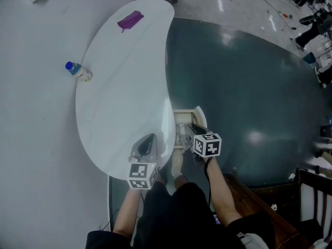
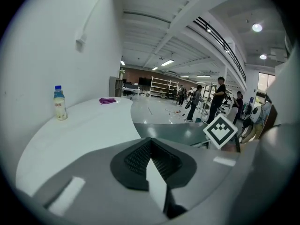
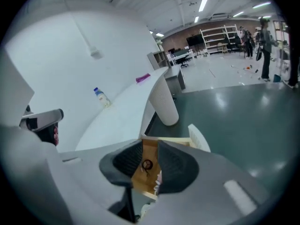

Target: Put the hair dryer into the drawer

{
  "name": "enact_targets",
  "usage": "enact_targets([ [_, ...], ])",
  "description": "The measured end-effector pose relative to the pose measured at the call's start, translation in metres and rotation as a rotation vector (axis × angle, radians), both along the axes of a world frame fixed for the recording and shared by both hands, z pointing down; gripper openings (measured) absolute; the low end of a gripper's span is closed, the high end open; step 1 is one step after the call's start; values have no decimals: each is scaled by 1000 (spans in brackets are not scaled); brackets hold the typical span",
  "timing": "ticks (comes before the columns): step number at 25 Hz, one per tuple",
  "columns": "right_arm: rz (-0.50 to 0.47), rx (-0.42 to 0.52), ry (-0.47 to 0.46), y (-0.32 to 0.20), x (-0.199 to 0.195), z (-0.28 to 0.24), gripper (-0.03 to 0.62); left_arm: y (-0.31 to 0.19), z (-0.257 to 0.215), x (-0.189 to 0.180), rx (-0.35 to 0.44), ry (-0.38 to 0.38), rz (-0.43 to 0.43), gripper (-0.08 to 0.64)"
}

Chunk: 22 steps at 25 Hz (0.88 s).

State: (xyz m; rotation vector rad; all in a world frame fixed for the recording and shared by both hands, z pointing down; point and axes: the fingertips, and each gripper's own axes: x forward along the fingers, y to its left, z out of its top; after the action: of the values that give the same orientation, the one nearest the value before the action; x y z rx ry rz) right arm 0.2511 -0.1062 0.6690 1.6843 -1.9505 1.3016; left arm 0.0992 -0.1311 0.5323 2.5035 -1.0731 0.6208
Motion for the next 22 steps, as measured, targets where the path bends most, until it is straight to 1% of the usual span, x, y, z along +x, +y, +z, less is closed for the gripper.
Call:
enact_targets([
  [4,2,118,39,-5,1,-59,95,2,-23,0,27,19,1,8],
  [9,2,251,119,2,3,-128,49,8,-59,5,89,54,15,8],
  [13,7,341,170,9,2,-175,34,11,-85,5,135,69,31,8],
  [18,36,421,204,27,0,-216,17,19,-109,5,174,86,57,8],
  [22,49,468,223,41,-4,-233,5,25,-126,6,212,104,78,8],
])
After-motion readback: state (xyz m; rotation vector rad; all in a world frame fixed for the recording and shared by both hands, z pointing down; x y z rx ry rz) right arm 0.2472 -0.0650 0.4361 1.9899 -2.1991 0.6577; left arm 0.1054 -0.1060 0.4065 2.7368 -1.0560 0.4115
